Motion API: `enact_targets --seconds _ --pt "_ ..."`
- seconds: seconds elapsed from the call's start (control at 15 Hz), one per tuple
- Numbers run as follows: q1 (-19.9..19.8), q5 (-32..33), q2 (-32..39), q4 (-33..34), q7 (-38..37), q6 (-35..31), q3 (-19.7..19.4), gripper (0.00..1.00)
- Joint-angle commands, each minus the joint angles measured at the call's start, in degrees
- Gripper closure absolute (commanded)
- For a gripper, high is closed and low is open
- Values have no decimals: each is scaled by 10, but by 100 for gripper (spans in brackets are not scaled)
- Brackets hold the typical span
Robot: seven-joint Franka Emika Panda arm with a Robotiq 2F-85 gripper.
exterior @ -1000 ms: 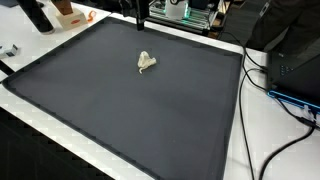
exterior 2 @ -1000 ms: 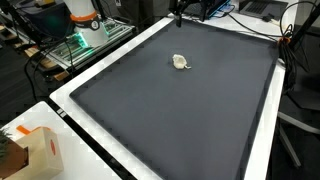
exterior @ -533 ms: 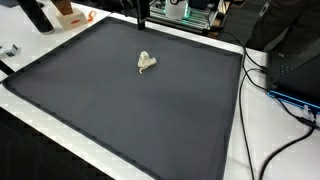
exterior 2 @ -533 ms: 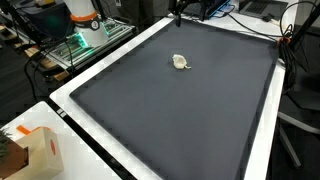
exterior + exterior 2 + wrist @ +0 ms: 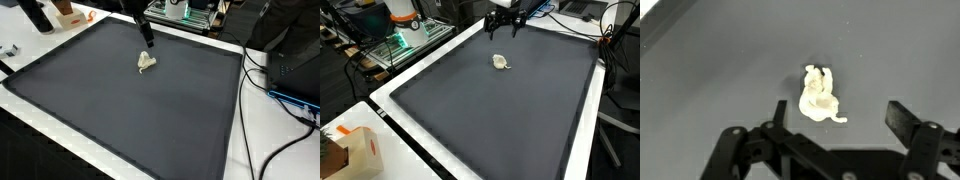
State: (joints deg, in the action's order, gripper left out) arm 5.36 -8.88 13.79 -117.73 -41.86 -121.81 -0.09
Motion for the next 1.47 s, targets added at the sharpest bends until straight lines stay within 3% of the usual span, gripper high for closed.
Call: enact_targets --seconds 0.0,0.87,1.0,1.07,1.4 --pt "-2 -11 32 -6 -32 -9 -3 0" --pt "-11 -50 107 -14 -41 -112 -11 2" --pt "-10 -51 109 -14 -42 -118 -11 26" --pt "-10 -51 110 -13 -42 -118 -11 30" --pt "-6 -46 106 -13 -48 -125 -13 70"
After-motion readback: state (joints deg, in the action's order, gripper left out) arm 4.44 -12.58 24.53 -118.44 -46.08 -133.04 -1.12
